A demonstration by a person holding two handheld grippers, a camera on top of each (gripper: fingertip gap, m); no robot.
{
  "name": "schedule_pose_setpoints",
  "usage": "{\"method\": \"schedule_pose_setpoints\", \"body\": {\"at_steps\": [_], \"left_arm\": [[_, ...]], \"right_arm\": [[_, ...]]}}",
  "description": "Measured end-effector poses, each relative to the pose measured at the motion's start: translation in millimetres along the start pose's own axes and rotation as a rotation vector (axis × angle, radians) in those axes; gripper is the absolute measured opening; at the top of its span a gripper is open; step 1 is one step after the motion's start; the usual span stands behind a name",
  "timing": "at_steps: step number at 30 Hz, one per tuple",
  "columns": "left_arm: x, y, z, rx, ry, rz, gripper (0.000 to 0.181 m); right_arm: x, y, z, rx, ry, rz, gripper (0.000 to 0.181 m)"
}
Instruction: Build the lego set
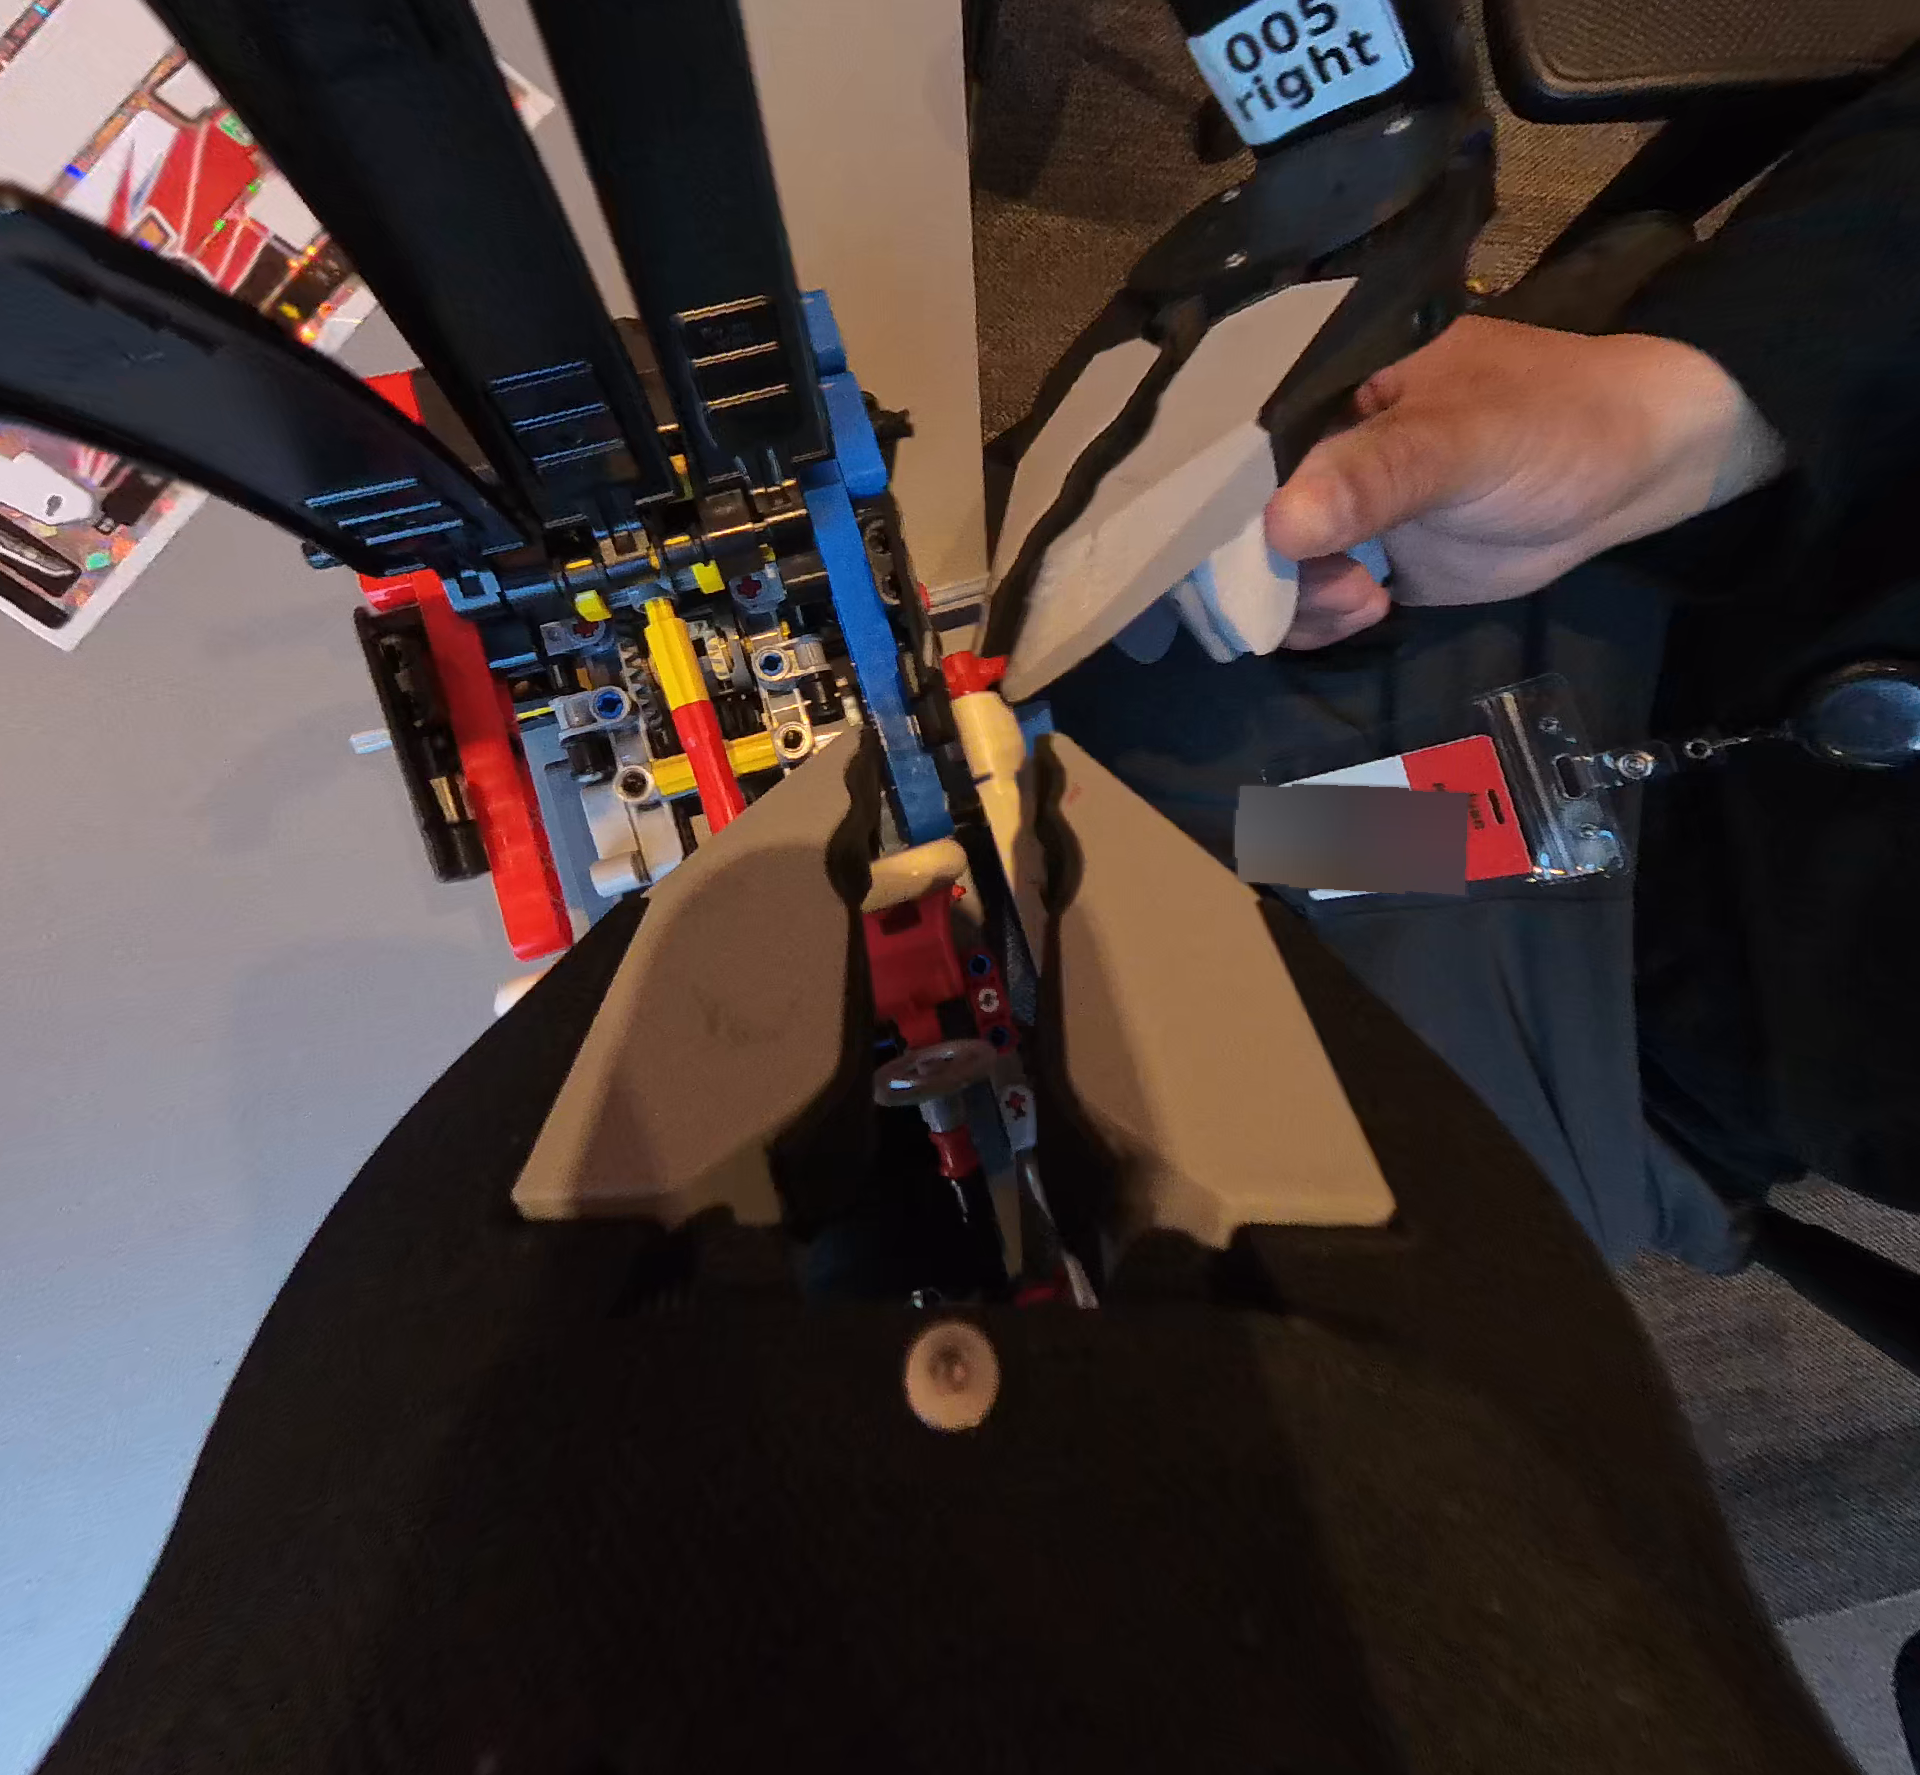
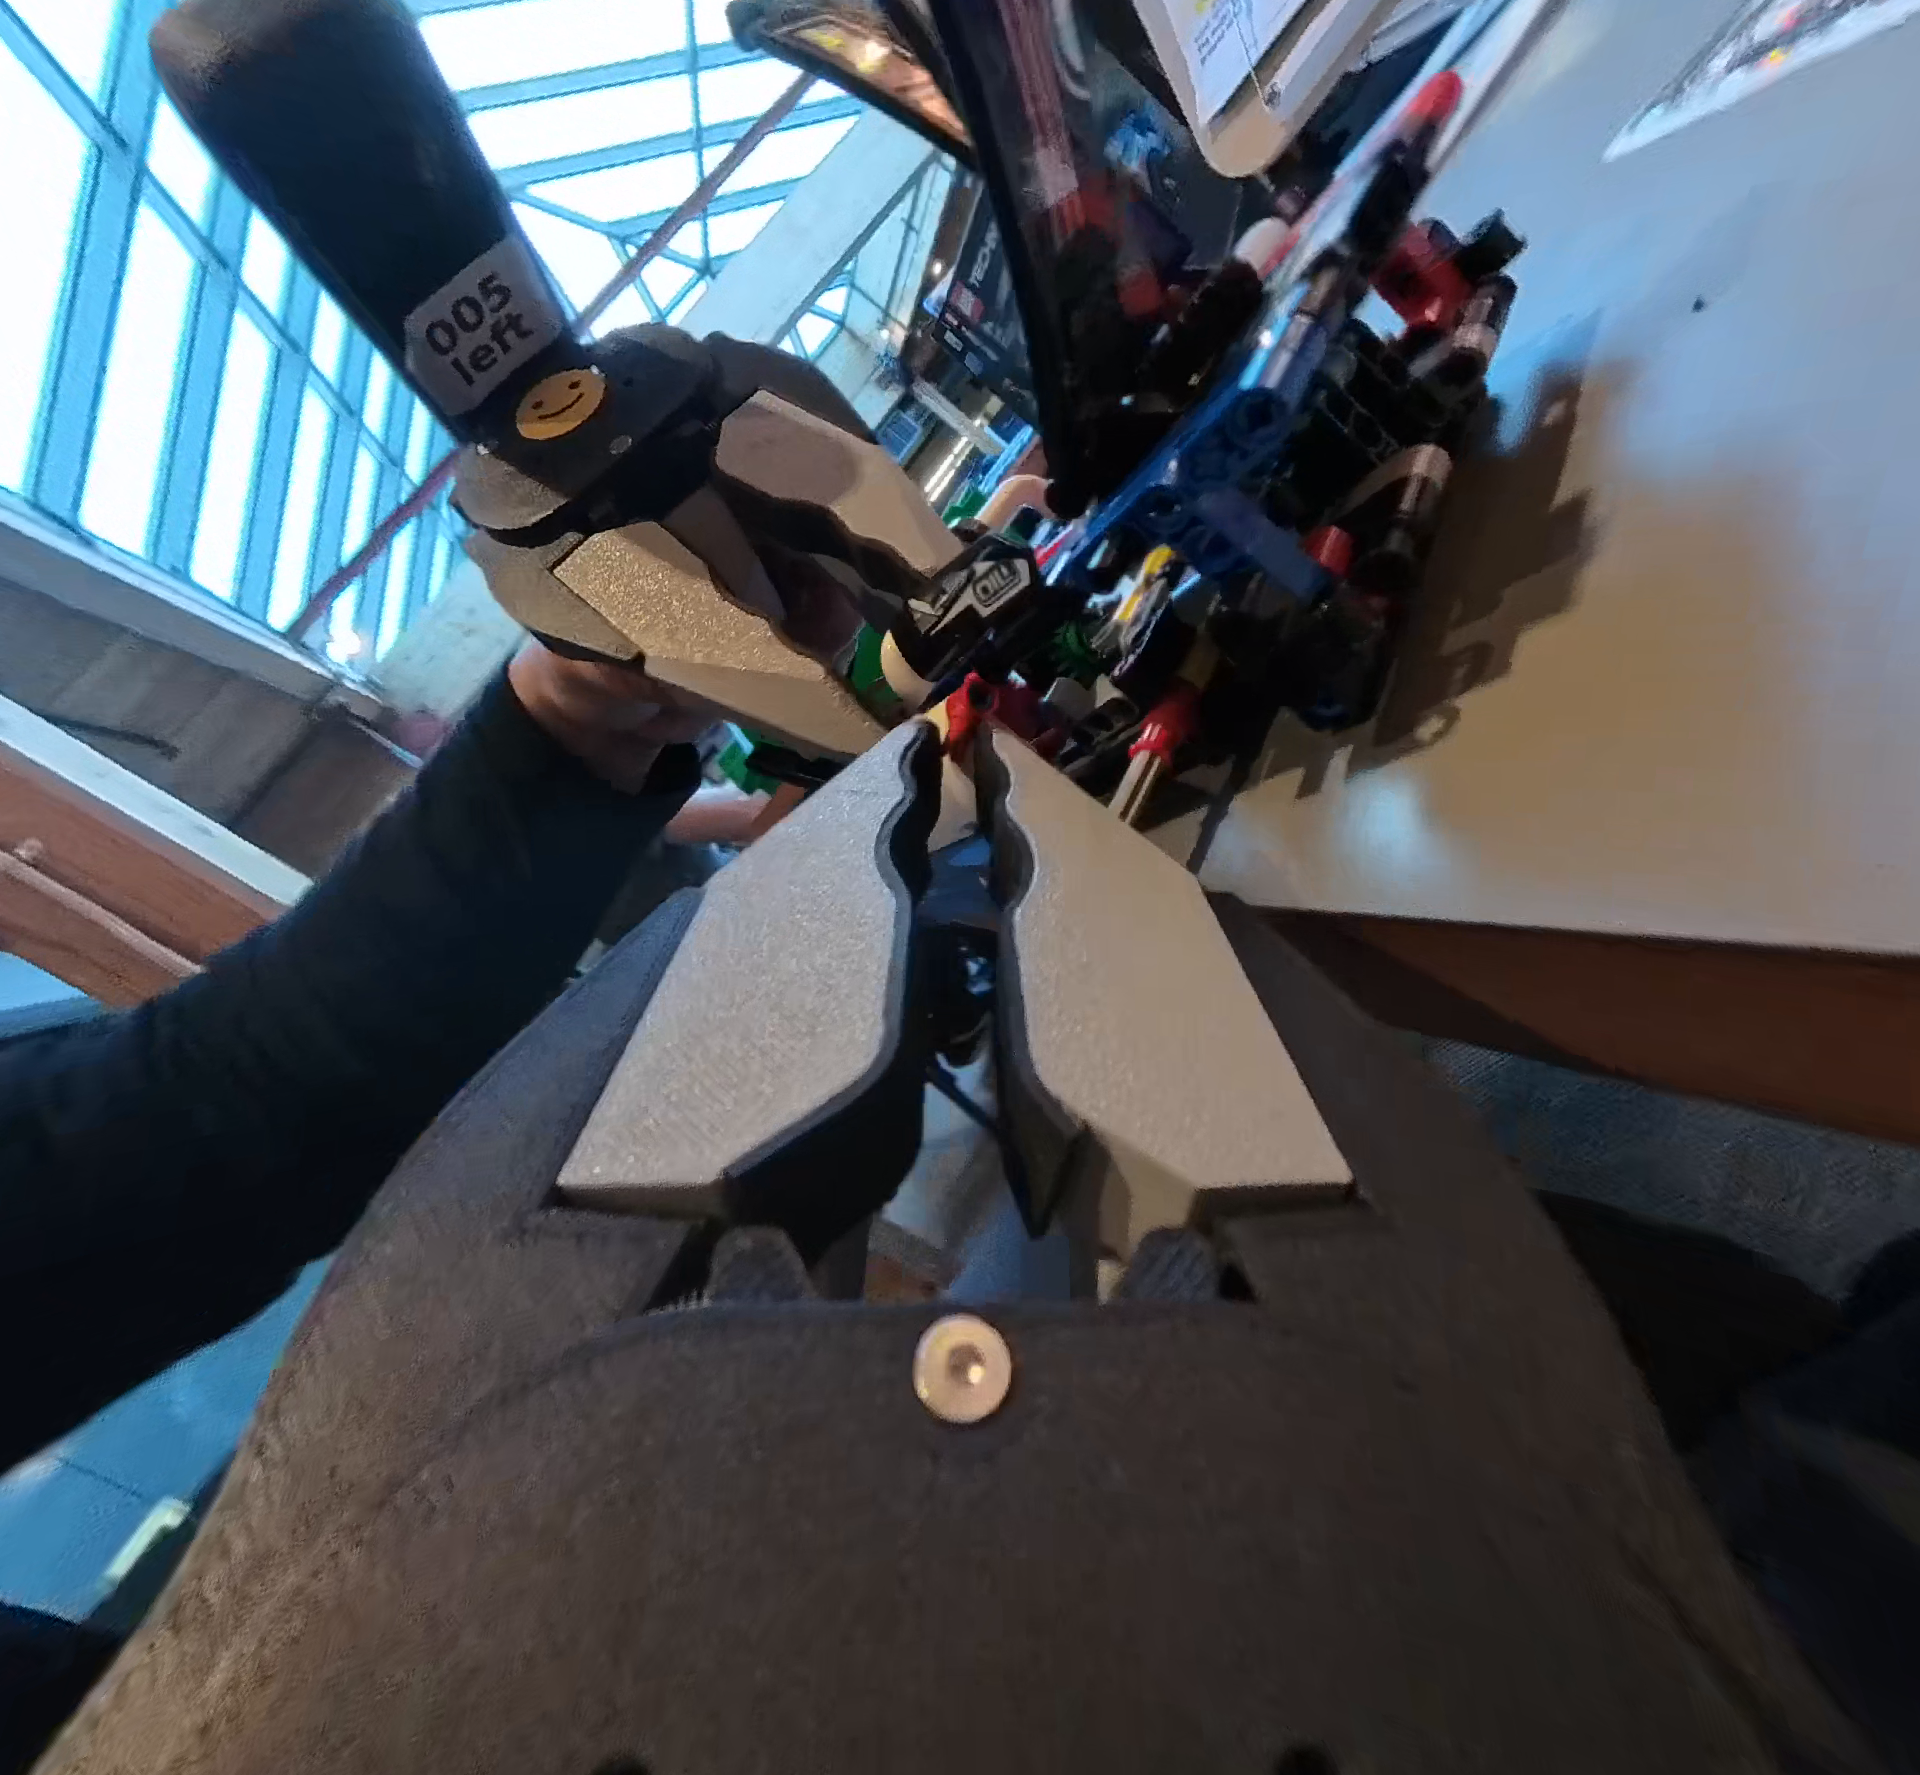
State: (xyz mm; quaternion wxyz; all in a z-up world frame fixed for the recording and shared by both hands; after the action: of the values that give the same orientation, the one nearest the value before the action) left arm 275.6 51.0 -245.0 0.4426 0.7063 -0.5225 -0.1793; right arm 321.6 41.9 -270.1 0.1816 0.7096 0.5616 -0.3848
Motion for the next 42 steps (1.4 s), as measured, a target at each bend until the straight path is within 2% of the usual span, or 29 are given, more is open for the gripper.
{"method": "schedule_pose_setpoints", "body": {"at_steps": [2,16,22,28,35,42], "left_arm": [[2.2,0.0,-1.0,-0.012,-0.001,0.011,0.034],[-5.4,2.2,-4.3,-0.038,0.046,0.037,0.031],[-8.4,5.3,-6.1,-0.032,0.064,0.034,0.039],[-8.3,-0.5,-11.4,-0.052,0.027,0.013,0.026],[-9.7,-1.8,-9.1,0.008,0.052,-0.035,0.023],[-11.0,-1.3,-7.6,-0.025,0.017,-0.095,0.024]], "right_arm": [[1.0,0.0,-1.1,0.002,-0.052,0.004,0.002],[2.0,-3.1,-4.6,-0.051,-0.044,0.012,0.002],[1.7,-3.5,-5.2,-0.055,-0.052,0.010,0.002],[1.2,-3.3,-6.1,-0.066,-0.052,0.028,0.002],[3.2,-4.0,-6.1,-0.073,-0.048,0.076,0.001],[2.4,-7.6,-8.4,-0.089,-0.026,0.082,0.001]]}}
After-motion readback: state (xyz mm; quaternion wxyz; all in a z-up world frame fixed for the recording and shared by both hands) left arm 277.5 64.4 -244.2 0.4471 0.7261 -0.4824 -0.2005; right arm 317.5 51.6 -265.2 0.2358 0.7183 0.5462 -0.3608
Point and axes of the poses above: each gripper's, where its closed fingertips meet, y back along the fingers, z out of its underside, x = y × z across the jaws, the point moved 3 cm from there along y, back along the fingers, and after that the axes turned 6 degrees about y, right-handed, at the moved point
